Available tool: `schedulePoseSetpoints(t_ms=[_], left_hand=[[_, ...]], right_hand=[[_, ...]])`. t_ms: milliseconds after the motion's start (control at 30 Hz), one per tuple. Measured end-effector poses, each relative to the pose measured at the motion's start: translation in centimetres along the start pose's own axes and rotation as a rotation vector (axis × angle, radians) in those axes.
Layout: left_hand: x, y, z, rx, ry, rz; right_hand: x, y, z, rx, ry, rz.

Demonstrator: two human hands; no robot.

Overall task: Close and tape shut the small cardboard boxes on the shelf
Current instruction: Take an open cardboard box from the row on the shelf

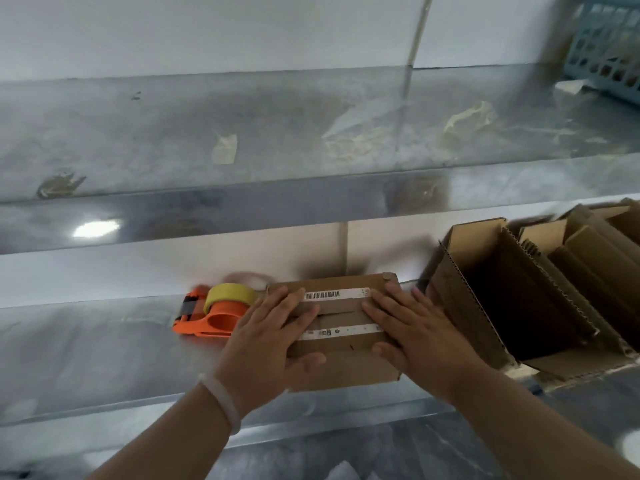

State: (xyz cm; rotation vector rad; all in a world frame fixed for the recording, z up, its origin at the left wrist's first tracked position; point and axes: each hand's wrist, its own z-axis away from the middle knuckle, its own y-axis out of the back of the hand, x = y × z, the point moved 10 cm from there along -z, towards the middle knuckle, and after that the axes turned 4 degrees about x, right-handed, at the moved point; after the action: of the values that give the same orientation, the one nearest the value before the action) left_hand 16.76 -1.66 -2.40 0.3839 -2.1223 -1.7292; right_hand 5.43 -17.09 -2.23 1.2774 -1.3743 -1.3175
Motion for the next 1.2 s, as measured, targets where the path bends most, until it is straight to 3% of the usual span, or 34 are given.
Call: schedulePoseSetpoints(t_ms=[367, 567, 733, 800, 867, 967, 1100, 1200], left_hand=[[0.7, -0.3, -0.1, 0.040, 0.020, -0.041], [-0.2, 0.3, 0.4, 0.094, 0.135, 0.368], [-5.4, 1.1, 5.5, 0.496, 0.630, 0.807], [-7.8, -0.3, 7.2, 0.497, 0.831, 0.949], [-8.9, -0.9, 7.7, 0.438, 0.901, 0.962], [-7.9, 0.8, 6.7, 0.434, 0.797, 0.895], [-1.9, 2.0, 2.6, 0.257, 0.271, 0.500], [0.7, 1.1, 1.4, 0.202, 0.060, 0.216]], right_hand=[[-2.8, 0.3, -1.2, 0.028, 0.098, 0.111], [-2.7, -0.3, -1.4, -0.016, 0.105, 0.148], [-2.6, -0.5, -1.5, -0.030, 0.093, 0.148], [-2.7, -0.3, -1.6, -0.012, 0.091, 0.151], [-2.6, -0.2, -1.8, -0.007, 0.086, 0.151], [-2.8, -0.6, -1.9, -0.028, 0.103, 0.144], [-2.9, -0.3, -1.8, -0.002, 0.109, 0.122], [-3.0, -0.1, -1.9, 0.023, 0.117, 0.111]])
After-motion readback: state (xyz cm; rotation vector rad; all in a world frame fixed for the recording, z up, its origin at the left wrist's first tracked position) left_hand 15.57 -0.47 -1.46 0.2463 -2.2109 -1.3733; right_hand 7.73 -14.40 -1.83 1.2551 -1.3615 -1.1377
